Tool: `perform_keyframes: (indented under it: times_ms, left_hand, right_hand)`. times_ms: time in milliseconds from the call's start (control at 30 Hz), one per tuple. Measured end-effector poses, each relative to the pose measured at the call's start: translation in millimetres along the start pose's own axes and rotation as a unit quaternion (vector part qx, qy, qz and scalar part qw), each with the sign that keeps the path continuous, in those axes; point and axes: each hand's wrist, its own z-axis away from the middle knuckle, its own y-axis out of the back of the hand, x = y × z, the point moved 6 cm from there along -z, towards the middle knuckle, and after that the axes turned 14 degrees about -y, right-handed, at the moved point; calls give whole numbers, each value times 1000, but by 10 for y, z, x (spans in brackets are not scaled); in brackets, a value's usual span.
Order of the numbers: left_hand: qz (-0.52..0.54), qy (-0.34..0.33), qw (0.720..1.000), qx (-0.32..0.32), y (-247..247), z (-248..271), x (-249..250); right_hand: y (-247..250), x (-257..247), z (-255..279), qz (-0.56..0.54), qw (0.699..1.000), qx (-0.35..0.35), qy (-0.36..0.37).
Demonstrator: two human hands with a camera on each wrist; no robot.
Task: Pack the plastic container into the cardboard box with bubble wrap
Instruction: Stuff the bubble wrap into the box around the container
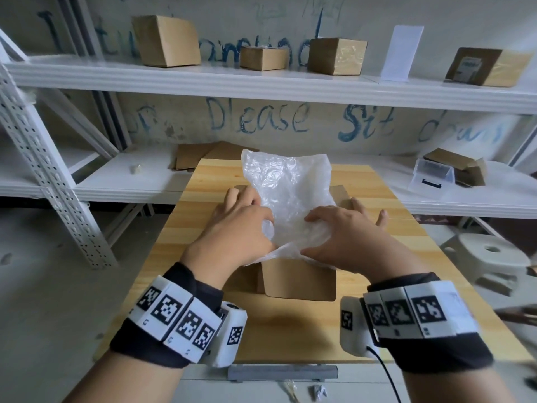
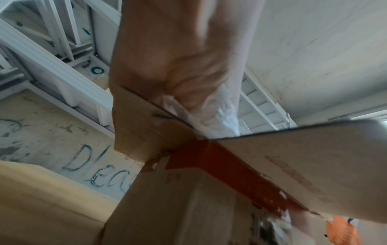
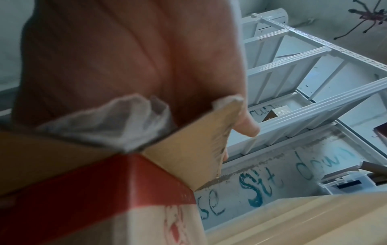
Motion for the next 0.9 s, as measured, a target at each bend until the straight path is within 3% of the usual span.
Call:
perform_keyframes:
  times_ms: [167, 333, 500, 800, 900]
  left_hand:
    - [-39, -49, 997, 48, 118, 1, 163]
    - [0, -18, 999, 31, 163, 125, 169]
    - [17, -39, 998, 52, 148, 132, 166]
    - [32, -2, 991, 132, 50, 3, -56]
    - [39, -11, 997, 64, -21, 9, -86]
  right_hand:
    - [-94, -63, -92, 19, 1000, -11, -15]
    - [-124, -82, -143, 31, 999, -9, -21]
    - [-132, -93, -151, 27, 999, -13, -24]
    - [117, -87, 93, -24, 994, 65, 81]
    - [141, -90, 146, -11, 995, 67, 76]
